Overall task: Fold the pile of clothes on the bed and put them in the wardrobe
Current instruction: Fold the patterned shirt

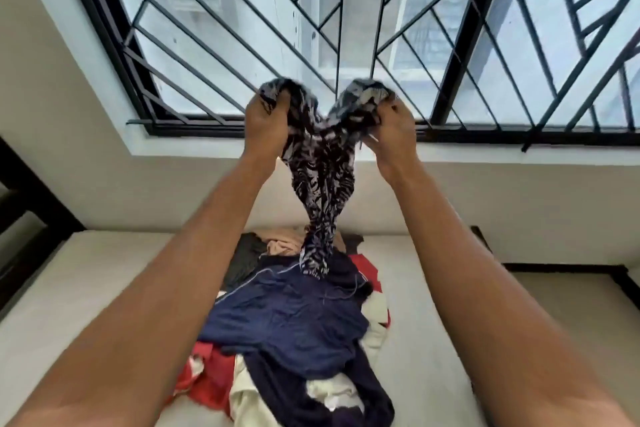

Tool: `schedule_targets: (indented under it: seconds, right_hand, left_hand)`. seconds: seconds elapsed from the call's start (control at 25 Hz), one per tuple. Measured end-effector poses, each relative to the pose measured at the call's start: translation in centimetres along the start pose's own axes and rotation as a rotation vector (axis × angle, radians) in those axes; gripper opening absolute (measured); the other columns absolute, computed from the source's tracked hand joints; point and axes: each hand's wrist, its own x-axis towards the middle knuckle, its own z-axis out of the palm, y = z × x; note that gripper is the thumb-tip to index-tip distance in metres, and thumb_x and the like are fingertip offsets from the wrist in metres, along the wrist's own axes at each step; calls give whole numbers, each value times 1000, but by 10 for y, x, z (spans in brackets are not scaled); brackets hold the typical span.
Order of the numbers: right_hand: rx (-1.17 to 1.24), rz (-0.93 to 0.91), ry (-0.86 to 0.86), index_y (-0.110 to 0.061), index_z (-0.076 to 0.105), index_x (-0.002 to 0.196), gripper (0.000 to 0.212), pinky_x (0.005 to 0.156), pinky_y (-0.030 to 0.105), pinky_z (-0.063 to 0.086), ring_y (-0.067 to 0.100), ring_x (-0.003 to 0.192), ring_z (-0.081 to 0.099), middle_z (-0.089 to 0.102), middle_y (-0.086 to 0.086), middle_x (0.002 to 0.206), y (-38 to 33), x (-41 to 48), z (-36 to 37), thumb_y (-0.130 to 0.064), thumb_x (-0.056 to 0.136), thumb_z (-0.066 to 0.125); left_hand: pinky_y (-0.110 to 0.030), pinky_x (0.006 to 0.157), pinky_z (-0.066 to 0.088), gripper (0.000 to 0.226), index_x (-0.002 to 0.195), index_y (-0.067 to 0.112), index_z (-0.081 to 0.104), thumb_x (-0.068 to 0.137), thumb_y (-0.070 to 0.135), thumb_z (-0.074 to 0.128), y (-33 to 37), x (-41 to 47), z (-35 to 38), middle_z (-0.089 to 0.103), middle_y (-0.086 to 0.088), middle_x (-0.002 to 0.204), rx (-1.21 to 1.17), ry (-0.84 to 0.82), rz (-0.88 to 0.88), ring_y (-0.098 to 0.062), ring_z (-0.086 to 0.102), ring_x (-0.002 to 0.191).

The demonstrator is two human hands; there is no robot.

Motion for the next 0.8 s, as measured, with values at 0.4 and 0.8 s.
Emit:
schedule_targets:
  seconds: [0.4, 0.8]
  right_hand:
    - [-753, 545, -31, -6, 80, 99, 23, 78, 25, 52, 7, 78, 69, 72, 3, 85, 260, -226, -223, 5, 79, 81]
    - [-664, 976, 276, -24, 79, 88, 40, 96, 52, 57, 24, 88, 65, 75, 12, 101, 326, -375, -285, 12, 86, 63]
  left_hand:
    - [-35, 80, 52, 21, 104, 20, 80, 85, 11, 75, -297, -235, -189, 71, -12, 88, 943, -339, -418, -28, 67, 84]
    - [-29, 68, 50, 44, 104, 29, 71, 98, -6, 44, -318, -416, -195, 69, -8, 121, 496, -160, -1060, -20, 71, 89]
